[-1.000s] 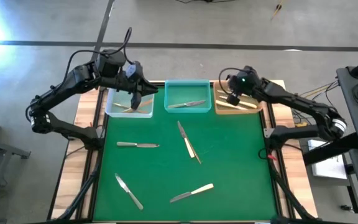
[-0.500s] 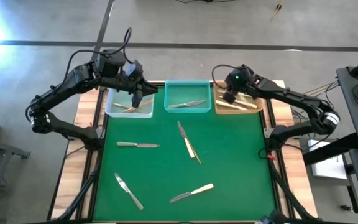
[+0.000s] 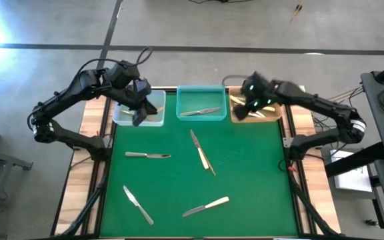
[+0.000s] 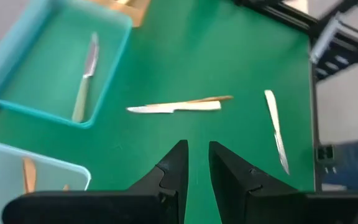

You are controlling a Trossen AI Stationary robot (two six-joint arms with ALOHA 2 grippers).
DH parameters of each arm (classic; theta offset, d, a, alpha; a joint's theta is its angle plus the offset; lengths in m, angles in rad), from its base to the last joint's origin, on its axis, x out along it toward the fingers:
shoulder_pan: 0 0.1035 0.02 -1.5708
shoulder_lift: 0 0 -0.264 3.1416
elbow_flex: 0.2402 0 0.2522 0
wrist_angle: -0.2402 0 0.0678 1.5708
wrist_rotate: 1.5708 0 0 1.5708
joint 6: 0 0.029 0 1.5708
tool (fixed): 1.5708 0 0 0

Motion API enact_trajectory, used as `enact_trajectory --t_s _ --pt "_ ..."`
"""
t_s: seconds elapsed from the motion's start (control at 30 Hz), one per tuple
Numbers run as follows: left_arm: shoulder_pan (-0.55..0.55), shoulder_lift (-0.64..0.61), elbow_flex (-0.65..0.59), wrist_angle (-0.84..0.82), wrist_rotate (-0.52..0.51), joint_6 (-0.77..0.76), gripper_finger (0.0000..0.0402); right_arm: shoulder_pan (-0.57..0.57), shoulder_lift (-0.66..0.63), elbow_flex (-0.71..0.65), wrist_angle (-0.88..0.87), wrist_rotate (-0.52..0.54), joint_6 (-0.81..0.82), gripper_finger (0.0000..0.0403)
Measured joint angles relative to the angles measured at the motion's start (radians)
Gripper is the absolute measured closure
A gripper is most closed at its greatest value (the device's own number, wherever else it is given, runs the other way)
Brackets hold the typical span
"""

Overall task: Sort silverware by color (type)
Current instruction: Put the yellow table knife into the orange bin

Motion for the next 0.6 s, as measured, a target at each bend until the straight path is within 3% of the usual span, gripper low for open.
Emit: enact_trajectory --t_s 0.17,0.3,0.6 --pt "0.000 -0.003 0.000 -0.014 0.091 0.075 0.0354 0.234 0.046 -0.058 0.109 0.001 0.218 0.0225" --pt "0.000 -0.003 0.000 -0.013 0.112 0.141 0.0354 0.387 0.123 -0.059 0.155 0.141 0.356 0.0230" --pt "0.000 0.015 0.000 0.007 0.111 0.233 0.0354 0.562 0.422 0.018 0.276 0.166 0.534 0.0229"
